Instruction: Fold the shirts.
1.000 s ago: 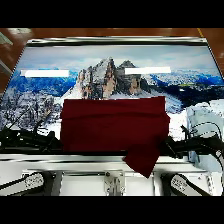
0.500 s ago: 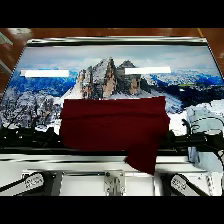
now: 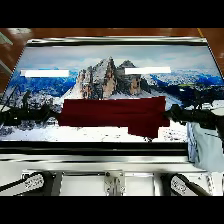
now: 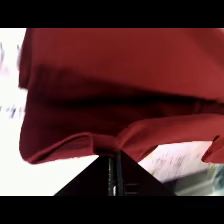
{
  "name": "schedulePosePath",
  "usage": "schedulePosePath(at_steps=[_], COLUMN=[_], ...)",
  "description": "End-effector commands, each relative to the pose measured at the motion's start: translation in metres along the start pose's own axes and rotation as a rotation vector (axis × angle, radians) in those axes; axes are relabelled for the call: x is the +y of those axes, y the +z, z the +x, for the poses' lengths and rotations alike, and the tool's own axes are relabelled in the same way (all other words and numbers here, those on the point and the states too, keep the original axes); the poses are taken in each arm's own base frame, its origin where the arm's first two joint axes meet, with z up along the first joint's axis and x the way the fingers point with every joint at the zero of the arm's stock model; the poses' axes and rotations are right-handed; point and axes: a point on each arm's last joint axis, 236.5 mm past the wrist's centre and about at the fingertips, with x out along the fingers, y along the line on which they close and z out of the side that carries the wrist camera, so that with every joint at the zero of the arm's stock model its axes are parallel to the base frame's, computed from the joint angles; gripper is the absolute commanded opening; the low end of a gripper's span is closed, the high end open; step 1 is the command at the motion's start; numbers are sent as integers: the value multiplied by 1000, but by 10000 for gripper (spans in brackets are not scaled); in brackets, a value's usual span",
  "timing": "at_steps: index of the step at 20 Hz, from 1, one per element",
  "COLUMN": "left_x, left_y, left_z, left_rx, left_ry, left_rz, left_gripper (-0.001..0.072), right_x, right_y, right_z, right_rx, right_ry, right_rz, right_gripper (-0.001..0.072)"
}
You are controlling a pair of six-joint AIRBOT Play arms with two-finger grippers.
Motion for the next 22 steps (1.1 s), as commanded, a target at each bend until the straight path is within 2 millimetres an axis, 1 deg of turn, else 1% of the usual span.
schedulePosePath(at_steps=[1,4,6,8,10,13,17,19,21,22], left_x=[-16,-23,-26,-25,-22,-15,-10,-8,-6,-6], left_y=[49,76,88,98,106,113,117,115,111,109], left_z=[13,35,51,65,72,77,81,85,91,93], left_rx=[-49,-31,-15,-4,-2,-14,-31,-22,-7,2], left_ry=[-3,-12,-17,-19,-19,-11,-2,0,1,1], left_rz=[11,2,-3,-23,-34,-58,-64,-77,-90,-93], left_gripper=[39,39,39,39,39,39,39,40,40,41], right_x=[16,20,20,13,7,-7,-16,-19,-20,-21], right_y=[56,74,86,100,110,124,136,134,128,125], right_z=[13,37,55,68,74,73,71,77,88,92], right_rx=[-87,-53,-51,-67,-77,-126,-177,-168,-144,-132], right_ry=[-9,-3,-9,-20,-27,-65,-102,-106,-112,-118], right_rz=[3,-4,-15,7,19,14,-2,0,-5,-14], right_gripper=[66,67,67,67,67,67,67,67,68,87])
